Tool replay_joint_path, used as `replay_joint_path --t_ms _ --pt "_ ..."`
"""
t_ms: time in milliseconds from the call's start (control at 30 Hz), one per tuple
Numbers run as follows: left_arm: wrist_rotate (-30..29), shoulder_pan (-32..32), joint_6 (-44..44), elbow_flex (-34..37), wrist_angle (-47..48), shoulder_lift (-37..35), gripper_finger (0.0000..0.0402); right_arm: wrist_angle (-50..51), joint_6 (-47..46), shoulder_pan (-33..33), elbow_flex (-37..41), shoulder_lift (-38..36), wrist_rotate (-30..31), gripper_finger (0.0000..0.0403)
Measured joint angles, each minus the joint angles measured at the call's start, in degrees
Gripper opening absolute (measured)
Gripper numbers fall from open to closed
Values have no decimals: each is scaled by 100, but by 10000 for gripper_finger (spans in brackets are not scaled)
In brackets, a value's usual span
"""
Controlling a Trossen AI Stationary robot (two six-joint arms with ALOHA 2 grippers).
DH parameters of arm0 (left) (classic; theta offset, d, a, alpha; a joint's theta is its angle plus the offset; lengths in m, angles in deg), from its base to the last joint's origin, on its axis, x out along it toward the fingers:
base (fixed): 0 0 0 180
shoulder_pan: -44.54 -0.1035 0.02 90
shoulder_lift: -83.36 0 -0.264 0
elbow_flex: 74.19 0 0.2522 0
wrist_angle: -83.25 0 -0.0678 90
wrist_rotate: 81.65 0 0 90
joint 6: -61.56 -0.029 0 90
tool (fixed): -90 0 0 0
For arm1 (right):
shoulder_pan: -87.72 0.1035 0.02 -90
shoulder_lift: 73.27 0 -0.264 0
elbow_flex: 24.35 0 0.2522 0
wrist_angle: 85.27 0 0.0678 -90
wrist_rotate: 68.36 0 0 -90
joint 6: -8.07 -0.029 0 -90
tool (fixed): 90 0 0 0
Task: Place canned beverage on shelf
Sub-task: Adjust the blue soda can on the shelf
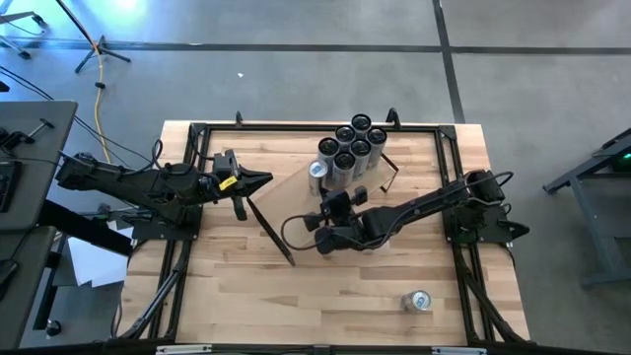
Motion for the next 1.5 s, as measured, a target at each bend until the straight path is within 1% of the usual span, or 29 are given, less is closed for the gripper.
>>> replay_joint_path --t_ms 200,367,467,567,700,767,900,1133,1500 --pt "0 0 4 2 -2 0 0 -60 78 -32 0 0 -21 0" --pt "0 0 4 2 -2 0 0 -513 620 -91 0 0 -66 0" --pt "0 1 12 2 -2 0 0 -763 1103 -91 0 0 -97 0" --pt "0 0 94 2 -2 0 0 -856 1462 -82 0 0 -214 0" --pt "0 2 101 2 -2 0 0 -828 1670 -5 0 0 -382 0" --pt "0 0 101 2 -2 0 0 -807 1671 67 0 0 -308 0" --pt "0 0 101 2 -2 0 0 -626 1605 183 0 0 25 0" --pt "0 2 101 2 -2 0 0 -211 1142 168 0 0 330 0" --pt "0 2 101 2 -2 0 0 -227 1137 -53 0 -4 220 0"
